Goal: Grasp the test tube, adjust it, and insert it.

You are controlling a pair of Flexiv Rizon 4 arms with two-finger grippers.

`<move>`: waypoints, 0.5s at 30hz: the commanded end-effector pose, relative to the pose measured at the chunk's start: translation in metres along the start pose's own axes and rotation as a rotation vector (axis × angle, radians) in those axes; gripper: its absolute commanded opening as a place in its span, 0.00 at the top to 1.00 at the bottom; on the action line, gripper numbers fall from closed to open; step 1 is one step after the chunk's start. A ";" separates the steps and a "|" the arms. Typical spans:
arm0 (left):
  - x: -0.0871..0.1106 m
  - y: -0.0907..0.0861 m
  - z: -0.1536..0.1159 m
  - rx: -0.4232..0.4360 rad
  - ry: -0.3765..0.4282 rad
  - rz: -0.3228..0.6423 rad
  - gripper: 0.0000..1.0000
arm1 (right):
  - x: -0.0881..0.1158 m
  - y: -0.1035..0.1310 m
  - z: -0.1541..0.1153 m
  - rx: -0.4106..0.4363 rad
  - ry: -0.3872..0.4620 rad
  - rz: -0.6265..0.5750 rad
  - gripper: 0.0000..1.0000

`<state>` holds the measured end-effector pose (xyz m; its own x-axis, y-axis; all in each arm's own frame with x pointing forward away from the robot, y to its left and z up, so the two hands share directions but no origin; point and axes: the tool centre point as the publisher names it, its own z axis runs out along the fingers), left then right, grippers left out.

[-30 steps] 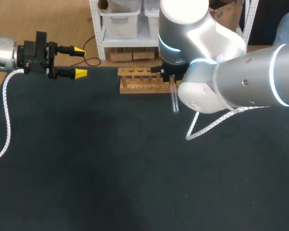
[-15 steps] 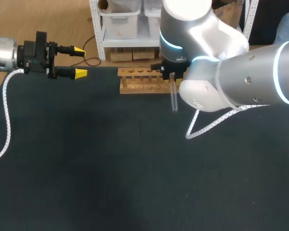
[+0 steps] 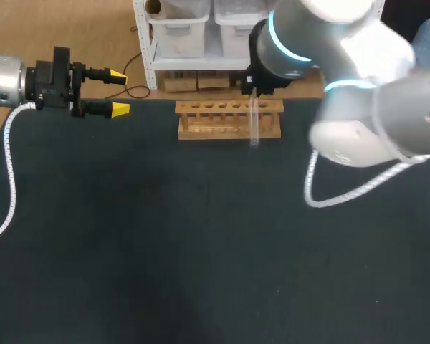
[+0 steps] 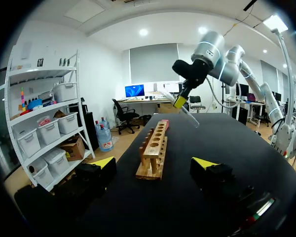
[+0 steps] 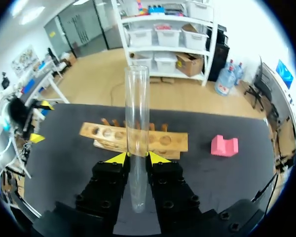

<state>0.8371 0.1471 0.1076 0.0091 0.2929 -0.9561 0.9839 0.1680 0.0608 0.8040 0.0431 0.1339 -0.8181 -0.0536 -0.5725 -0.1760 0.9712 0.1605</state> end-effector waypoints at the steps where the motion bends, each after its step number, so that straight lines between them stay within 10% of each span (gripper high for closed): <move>1: 0.001 0.000 0.000 0.001 -0.001 0.001 0.00 | 0.005 -0.008 -0.032 -0.061 -0.169 -0.004 1.00; 15: 0.001 0.000 0.000 0.001 -0.001 0.001 0.00 | -0.029 0.001 -0.056 -0.117 -0.614 -0.057 1.00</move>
<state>0.8371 0.1471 0.1076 0.0091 0.2930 -0.9561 0.9839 0.1679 0.0608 0.7976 0.0322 0.1981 -0.6769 -0.0721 -0.7325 -0.2963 0.9377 0.1816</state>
